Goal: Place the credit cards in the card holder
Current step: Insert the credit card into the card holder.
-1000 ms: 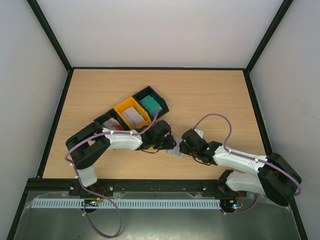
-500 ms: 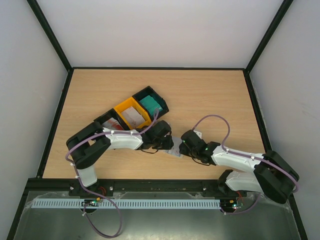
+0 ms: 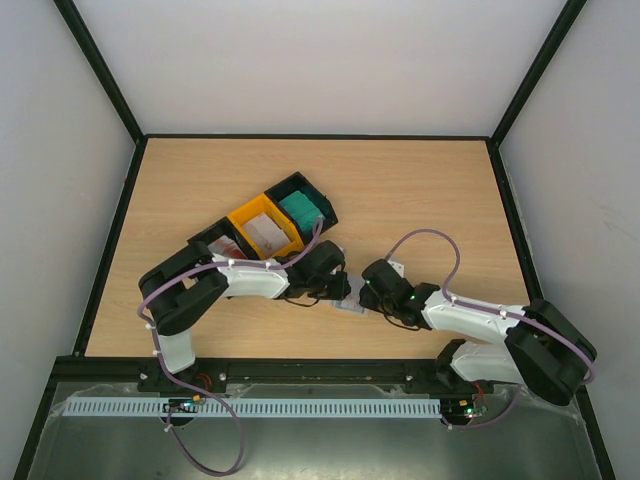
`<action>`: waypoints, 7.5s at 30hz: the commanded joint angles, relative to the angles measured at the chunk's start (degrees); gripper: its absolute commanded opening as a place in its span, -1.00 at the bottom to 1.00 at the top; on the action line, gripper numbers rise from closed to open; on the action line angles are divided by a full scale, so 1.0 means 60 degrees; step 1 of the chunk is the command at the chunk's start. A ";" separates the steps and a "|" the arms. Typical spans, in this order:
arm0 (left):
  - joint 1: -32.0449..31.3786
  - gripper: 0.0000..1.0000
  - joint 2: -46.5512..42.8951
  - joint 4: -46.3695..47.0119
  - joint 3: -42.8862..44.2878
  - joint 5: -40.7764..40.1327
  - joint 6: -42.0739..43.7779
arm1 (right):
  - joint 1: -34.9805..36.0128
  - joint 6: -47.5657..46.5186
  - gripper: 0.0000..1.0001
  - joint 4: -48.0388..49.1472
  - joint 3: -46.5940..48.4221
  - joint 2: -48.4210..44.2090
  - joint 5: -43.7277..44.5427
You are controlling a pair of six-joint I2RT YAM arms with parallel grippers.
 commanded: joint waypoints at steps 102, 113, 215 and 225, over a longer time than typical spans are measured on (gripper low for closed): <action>0.0029 -0.95 0.0206 -0.0763 -0.0830 -0.0140 -0.0528 | -0.0035 0.0657 -0.34 0.0155 0.0141 -0.0513 -0.0504; 0.0043 -0.95 0.0230 -0.0778 -0.0773 -0.0140 -0.0514 | -0.0028 0.0546 -0.24 -0.0127 0.0186 -0.0827 -0.0278; 0.2329 0.25 -0.6652 -0.5215 -0.0479 -0.2017 0.1774 | -0.0033 -0.1287 0.40 0.0858 0.1785 0.1038 -0.1411; 0.2631 0.14 -0.7115 -0.6882 -0.0280 -0.3326 0.1915 | -0.0037 -0.0985 0.38 -0.0146 0.1564 -0.1623 -0.0523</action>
